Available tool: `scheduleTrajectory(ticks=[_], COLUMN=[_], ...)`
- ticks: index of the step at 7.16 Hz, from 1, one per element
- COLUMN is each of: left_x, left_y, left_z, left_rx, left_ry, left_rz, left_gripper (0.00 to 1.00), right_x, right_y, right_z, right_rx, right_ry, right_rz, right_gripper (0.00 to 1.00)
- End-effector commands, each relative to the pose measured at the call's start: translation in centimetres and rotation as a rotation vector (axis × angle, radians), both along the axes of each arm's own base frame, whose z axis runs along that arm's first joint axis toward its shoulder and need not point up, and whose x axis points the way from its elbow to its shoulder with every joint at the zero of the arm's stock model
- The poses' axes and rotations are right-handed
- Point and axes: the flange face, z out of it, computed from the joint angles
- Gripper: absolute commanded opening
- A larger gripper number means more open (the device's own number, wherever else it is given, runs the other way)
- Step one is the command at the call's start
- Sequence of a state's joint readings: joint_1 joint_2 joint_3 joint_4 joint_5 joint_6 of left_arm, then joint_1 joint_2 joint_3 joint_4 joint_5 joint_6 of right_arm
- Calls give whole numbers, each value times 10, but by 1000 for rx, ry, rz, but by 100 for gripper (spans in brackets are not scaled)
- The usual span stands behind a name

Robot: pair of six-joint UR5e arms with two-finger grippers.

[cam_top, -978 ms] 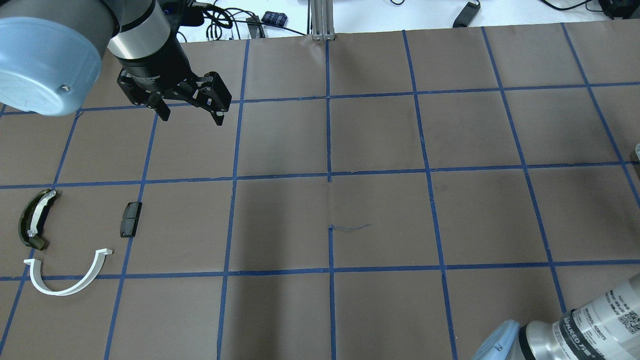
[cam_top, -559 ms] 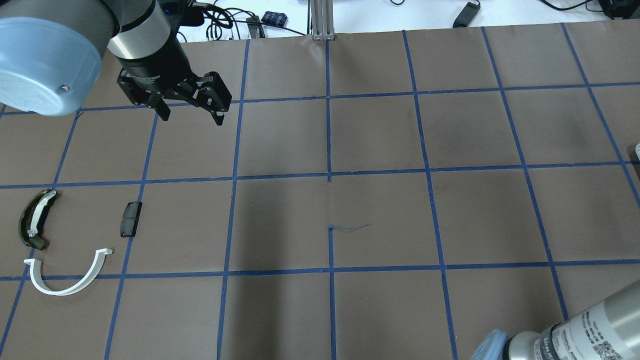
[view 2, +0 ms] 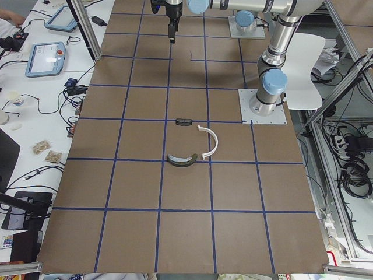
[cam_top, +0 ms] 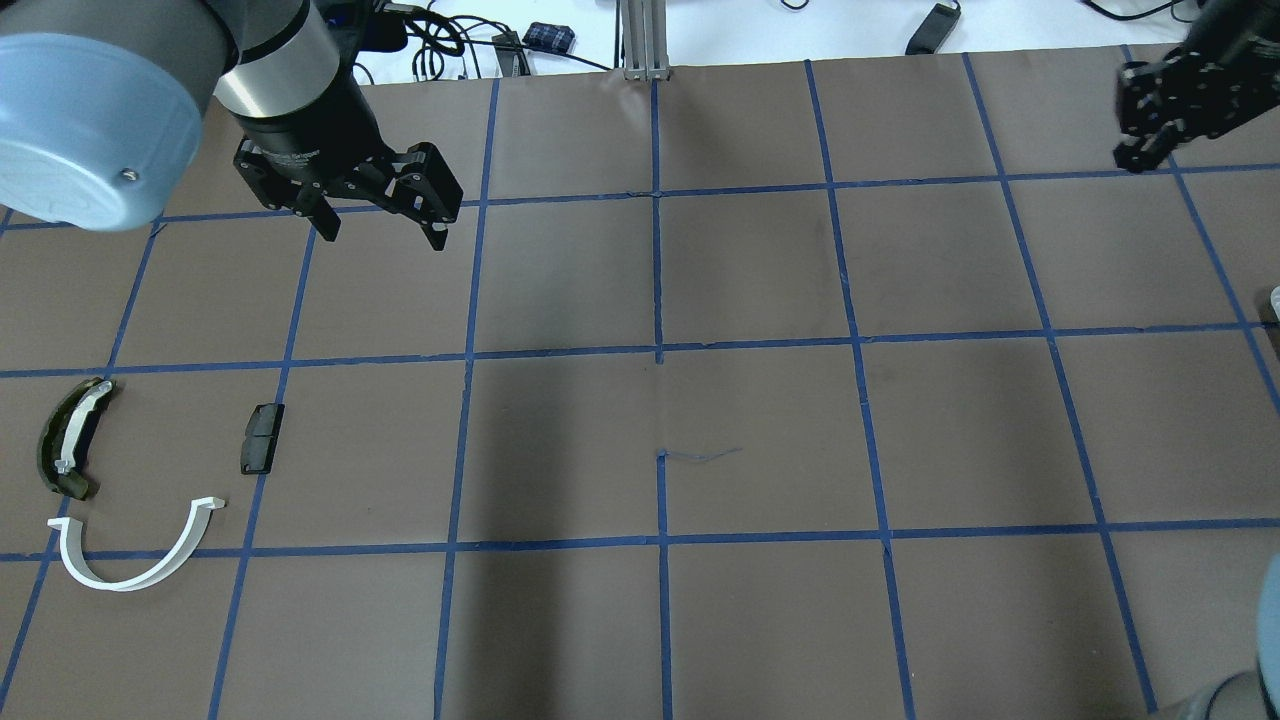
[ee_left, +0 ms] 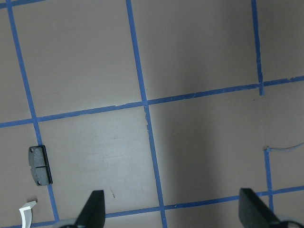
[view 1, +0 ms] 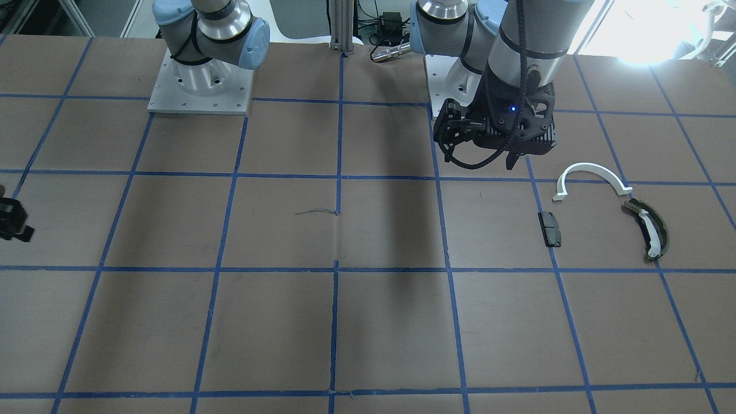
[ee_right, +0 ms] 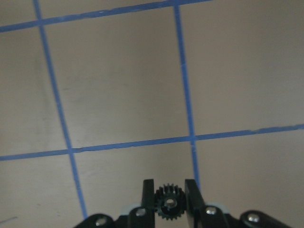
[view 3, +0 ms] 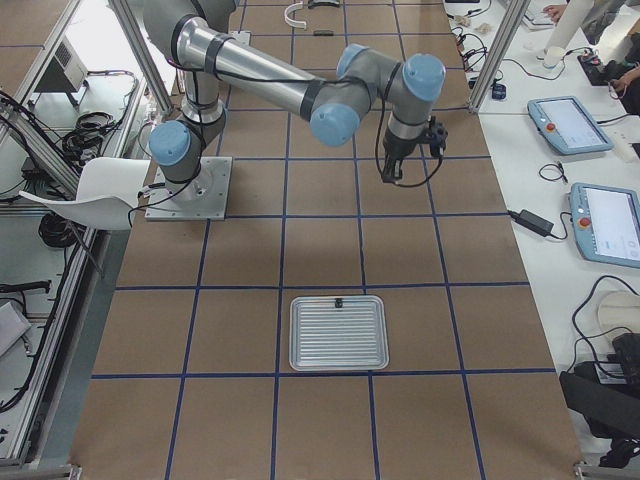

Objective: Place bearing gear from tray to pile

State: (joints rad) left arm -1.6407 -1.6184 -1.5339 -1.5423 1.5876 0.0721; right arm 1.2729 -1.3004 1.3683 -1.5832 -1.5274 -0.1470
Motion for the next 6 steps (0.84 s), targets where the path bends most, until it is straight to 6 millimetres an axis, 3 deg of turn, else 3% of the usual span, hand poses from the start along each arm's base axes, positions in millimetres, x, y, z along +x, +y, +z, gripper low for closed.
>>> scheduleTrajectory(ticks=[1, 2, 3, 4, 5, 6], left_x=[0, 0, 0, -1, 0, 0], left_y=[0, 0, 0, 0, 0, 0], left_z=[0, 0, 0, 0, 0, 0], left_rx=[1, 1, 1, 1, 1, -1], left_ry=[0, 0, 0, 0, 0, 0], left_rz=[-1, -1, -1, -1, 1, -1], left_gripper=[100, 100, 100, 100, 100, 100], right_x=[180, 255, 318, 371, 398, 400], right_y=[8, -1, -4, 1, 14, 32], right_z=[-8, -35, -57, -104, -134, -177], right_rx=[22, -39, -112, -89, -45, 28], right_ry=[14, 10, -18, 4, 28, 55], right_rz=[-185, -242, -261, -228, -192, -174], right_gripper=[14, 14, 14, 15, 15, 16])
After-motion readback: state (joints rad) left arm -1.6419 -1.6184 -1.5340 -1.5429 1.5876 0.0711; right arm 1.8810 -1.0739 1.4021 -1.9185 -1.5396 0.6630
